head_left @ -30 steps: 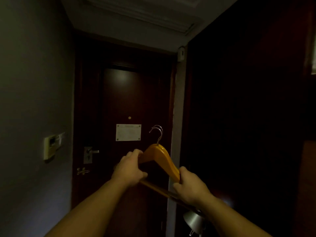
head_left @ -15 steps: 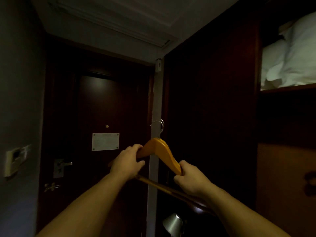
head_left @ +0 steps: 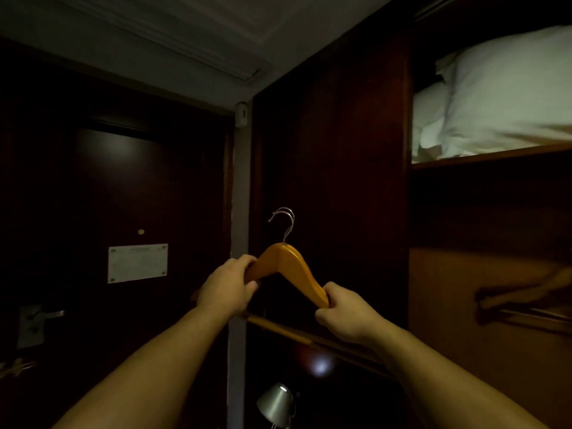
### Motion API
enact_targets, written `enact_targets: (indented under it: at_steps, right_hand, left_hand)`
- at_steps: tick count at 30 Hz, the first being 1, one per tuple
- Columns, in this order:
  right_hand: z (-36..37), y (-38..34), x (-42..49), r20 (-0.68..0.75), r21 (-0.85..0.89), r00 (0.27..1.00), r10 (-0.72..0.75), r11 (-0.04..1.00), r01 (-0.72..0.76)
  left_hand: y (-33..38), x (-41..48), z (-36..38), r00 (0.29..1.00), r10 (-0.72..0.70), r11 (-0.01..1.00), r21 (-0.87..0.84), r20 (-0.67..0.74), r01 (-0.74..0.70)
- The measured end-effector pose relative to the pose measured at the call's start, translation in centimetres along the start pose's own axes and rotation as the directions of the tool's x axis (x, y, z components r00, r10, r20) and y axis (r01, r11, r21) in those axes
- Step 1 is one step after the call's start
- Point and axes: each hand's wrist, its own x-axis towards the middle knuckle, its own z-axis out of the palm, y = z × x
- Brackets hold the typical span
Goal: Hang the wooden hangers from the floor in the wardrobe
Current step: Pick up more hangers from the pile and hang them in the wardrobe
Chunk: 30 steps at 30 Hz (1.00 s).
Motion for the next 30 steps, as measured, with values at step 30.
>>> enact_targets:
  at_steps: [30]
  right_hand:
    - [-27.6,24.8,-13.9,-0.253,-0.045,0.821,0.512,0.841,-0.539]
  left_hand:
    - [38.1,0.8,21.0,0.890,0.422,0.891,-0.260,0.173,-0.372]
